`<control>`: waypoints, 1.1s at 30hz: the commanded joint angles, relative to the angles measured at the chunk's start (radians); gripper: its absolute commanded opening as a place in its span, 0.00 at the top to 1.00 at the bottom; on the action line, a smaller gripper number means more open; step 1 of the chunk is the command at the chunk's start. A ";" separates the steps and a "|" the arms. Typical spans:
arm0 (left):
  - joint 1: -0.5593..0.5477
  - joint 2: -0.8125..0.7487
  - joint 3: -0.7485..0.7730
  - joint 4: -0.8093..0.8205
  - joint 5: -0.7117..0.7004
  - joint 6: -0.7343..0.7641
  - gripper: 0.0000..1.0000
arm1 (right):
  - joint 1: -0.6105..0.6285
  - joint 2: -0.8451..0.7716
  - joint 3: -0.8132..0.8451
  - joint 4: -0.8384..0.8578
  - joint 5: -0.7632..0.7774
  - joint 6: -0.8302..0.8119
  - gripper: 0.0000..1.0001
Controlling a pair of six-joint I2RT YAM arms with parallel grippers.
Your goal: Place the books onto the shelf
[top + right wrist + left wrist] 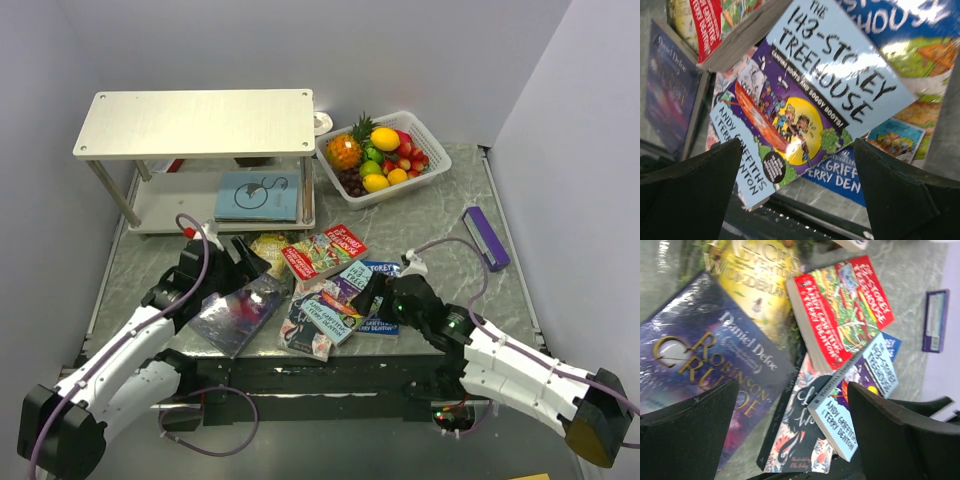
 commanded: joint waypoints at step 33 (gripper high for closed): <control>-0.509 0.507 0.090 0.240 -0.192 -0.051 0.26 | 0.039 0.084 -0.278 0.351 -0.364 0.347 0.03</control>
